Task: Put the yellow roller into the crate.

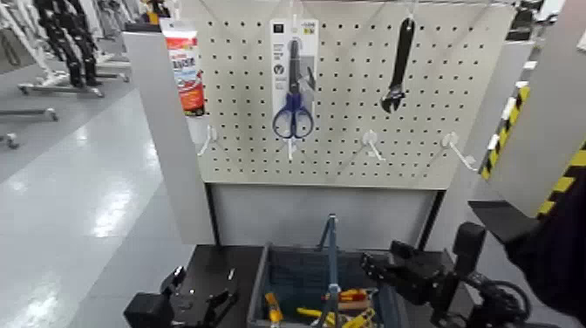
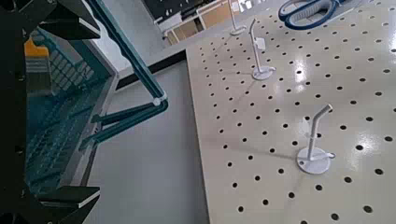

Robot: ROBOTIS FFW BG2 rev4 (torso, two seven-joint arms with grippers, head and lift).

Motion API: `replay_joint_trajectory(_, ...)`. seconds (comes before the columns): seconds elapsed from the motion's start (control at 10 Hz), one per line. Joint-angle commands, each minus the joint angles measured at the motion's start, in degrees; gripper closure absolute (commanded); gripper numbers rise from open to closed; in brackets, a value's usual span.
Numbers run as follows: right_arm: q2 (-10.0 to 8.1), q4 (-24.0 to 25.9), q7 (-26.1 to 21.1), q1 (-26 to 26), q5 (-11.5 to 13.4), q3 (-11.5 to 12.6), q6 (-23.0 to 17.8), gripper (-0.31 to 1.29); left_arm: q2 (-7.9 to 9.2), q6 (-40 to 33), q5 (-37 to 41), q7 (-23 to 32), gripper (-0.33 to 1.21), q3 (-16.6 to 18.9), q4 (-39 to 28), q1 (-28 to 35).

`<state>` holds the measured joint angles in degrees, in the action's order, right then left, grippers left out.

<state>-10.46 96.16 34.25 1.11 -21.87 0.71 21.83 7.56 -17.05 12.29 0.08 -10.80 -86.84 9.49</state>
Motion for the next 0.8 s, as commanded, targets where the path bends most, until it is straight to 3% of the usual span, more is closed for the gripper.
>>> replay_joint_trajectory(0.1,2.81,5.97,-10.43,5.66,6.93,1.14,-7.33,0.11,0.00,-0.09,0.01,0.00,0.13,0.08,-0.08,0.00)
replay_joint_trajectory(0.3,4.66,8.61,-21.15,10.40,9.57,1.05,-15.50,0.12,0.00,-0.35,0.01,0.00,0.13,0.17,-0.08,0.09)
replay_joint_trajectory(0.6,6.33,10.54,-26.69,15.24,13.26,0.09,-20.60,0.12,0.00,-0.44,0.10,0.00,0.13,0.25,-0.08,0.18)
replay_joint_trajectory(0.8,6.68,10.45,-29.50,17.70,14.40,-1.41,-24.29,0.12,0.00,-0.53,0.10,0.00,0.13,0.25,0.09,0.09)
